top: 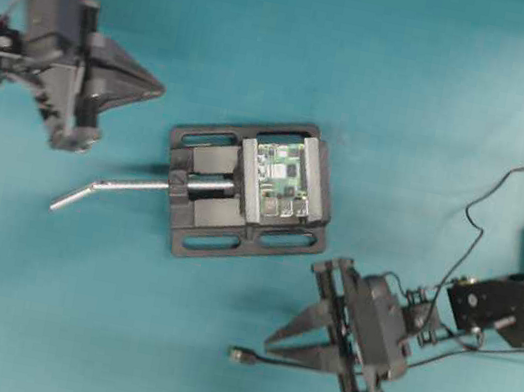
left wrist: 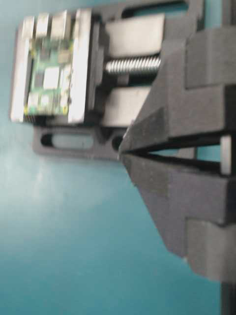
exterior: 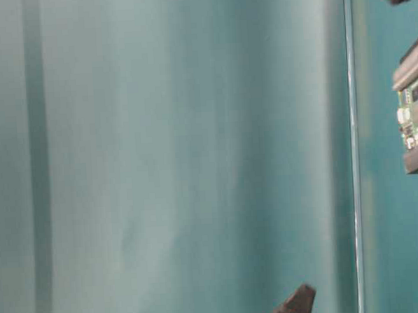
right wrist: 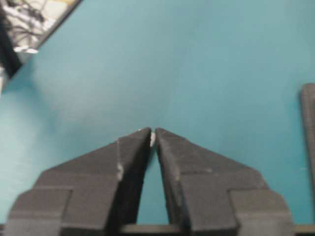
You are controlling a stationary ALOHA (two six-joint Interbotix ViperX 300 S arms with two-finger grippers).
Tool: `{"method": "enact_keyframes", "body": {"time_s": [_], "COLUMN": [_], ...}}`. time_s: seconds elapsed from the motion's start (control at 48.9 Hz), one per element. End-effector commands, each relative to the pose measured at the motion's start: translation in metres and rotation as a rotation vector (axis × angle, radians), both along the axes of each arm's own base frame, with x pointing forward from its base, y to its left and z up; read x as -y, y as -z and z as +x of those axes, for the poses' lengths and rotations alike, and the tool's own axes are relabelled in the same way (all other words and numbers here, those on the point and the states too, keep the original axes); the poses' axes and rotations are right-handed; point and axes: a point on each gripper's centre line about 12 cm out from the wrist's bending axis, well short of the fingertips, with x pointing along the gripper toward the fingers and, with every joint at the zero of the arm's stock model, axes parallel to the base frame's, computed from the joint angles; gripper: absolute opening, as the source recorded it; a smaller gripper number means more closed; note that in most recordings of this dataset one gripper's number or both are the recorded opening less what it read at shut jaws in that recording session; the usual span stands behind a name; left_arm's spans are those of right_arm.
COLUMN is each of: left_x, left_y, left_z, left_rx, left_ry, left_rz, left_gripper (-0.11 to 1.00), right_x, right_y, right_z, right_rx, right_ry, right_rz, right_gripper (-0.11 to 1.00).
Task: Insert the USB into the fixed PCB.
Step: 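Move the right gripper down toward the black USB cable plug, then close the right gripper on the black USB-A plug body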
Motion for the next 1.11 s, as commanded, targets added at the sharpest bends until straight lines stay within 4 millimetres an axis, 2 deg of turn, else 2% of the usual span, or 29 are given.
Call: {"method": "enact_keyframes", "body": {"time_s": [0.0,0.205,0.266,0.512,0.655,0.819,1.085], "left_x": [0.006,0.009,0.009,0.009,0.009,0.009,0.010], "left_y": [-0.010,-0.007,-0.006,-0.007,-0.004,-0.003,-0.003], "left_z": [-0.003,-0.005,-0.005,-0.006,-0.006,-0.007,-0.009], "left_rx": [0.039,0.031,0.029,0.031,0.023,0.018,0.021], "left_ry": [0.018,0.028,0.028,0.029,0.029,0.030,0.031], "left_rz": [0.003,0.002,0.002,0.004,0.002,0.003,0.006], "left_gripper": [0.04,0.04,0.04,0.04,0.04,0.04,0.04], "right_x": [-0.007,-0.004,-0.004,-0.024,-0.026,-0.022,-0.042], "right_y": [-0.015,-0.012,-0.009,0.004,0.006,0.005,0.021], "right_z": [0.004,0.008,0.010,0.019,0.021,0.024,0.015], "right_rx": [0.027,-0.027,-0.046,-0.178,-0.244,-0.210,-0.206], "right_ry": [0.007,0.066,0.079,0.084,0.137,0.228,0.328], "right_rz": [0.036,0.059,0.060,0.059,0.097,0.173,0.238], "right_gripper": [0.29,0.73,0.79,0.78,0.78,0.78,0.78]}}
